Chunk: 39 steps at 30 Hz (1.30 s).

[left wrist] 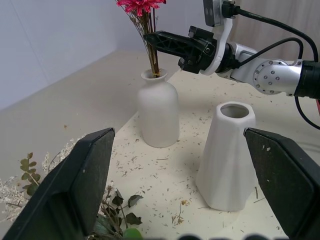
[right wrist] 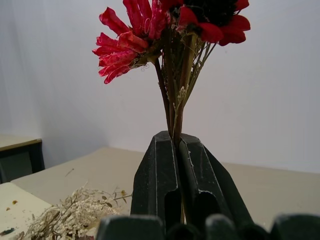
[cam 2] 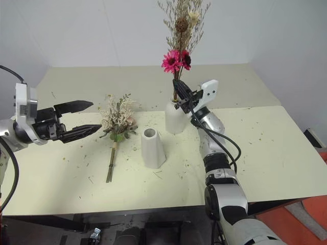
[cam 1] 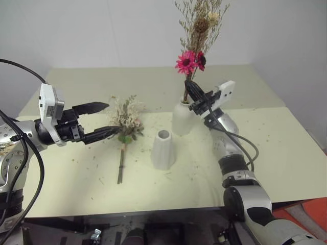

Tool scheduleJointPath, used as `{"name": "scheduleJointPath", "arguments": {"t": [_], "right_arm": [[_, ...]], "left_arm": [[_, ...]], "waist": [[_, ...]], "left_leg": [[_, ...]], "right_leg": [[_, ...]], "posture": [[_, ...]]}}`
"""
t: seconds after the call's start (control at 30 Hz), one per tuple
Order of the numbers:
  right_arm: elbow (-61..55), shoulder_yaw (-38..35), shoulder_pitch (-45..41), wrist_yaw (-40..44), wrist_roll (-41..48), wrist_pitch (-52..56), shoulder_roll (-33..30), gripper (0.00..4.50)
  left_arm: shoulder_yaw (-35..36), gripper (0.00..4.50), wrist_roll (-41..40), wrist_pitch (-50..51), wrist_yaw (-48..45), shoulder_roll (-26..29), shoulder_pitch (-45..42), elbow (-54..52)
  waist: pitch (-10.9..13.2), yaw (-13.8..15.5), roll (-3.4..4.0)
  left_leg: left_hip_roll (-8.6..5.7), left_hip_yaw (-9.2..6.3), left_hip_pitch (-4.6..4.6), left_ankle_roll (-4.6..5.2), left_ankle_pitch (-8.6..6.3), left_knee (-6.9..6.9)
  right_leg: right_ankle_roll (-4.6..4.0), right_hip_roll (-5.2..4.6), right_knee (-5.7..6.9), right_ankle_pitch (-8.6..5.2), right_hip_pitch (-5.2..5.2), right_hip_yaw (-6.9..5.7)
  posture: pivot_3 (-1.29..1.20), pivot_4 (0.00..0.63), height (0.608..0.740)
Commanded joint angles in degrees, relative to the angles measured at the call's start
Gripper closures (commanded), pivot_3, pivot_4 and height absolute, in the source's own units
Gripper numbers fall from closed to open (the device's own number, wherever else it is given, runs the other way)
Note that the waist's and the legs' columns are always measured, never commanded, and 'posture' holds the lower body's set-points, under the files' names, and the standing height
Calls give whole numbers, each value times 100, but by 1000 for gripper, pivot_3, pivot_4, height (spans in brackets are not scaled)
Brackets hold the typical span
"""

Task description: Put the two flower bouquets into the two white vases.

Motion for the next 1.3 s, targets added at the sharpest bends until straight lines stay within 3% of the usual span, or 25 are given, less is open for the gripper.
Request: {"name": "scheduleJointPath", "arguments": {"t": [0.03,0.07,0.17,0.5,0.8,1.0,1.17,1.3], "right_arm": [[-63,-4,-82,79,54,-159,19,4473],[-74,-25,-86,165,137,-65,17,4473],[-104,-25,-69,213,155,-35,-8,3662],[-639,22,399,468,248,151,-132,133],[-1107,-64,787,35,157,568,-653,57],[-2488,-26,1539,352,427,1312,-1305,57],[-3914,77,1892,562,918,3485,-2431,57],[-4880,418,2130,1417,672,3803,-3633,57]], "left_arm": [[225,0,-31,-128,39,59,-35,-133],[219,0,-45,-119,39,58,-42,-134],[215,0,-106,-105,-1,51,-41,-160],[117,0,-2,-216,33,0,-130,-35],[96,0,220,1,509,44,-138,47],[579,0,-83,705,1262,55,397,-577],[514,0,182,2455,2997,292,464,-1354],[476,0,163,3808,4087,179,252,-1935]], "waist": [[0,0,0],[0,0,0],[0,-2,0],[0,6,0],[0,10,-1],[2,6,-3],[3,23,-5],[5,38,-8]], "left_leg": [[0,0,0,0,0,0],[1,1,0,0,0,-1],[1,2,1,0,0,-2],[2,6,6,0,0,-6],[2,13,10,0,0,-10],[4,17,10,0,0,-12],[3,19,19,0,0,-12],[3,21,27,0,-1,-13]], "right_leg": [[0,0,0,0,0,0],[0,1,0,0,0,1],[0,2,-1,0,0,2],[-1,3,0,0,3,8],[-1,4,-4,0,3,14],[0,4,-4,0,2,21],[2,3,-1,-1,8,29],[24,7,-9,-14,17,25]], "posture": [[0,150,740],[0,150,740],[0,150,740],[0,150,740],[0,150,740],[0,150,740],[0,150,740],[0,150,740]]}}
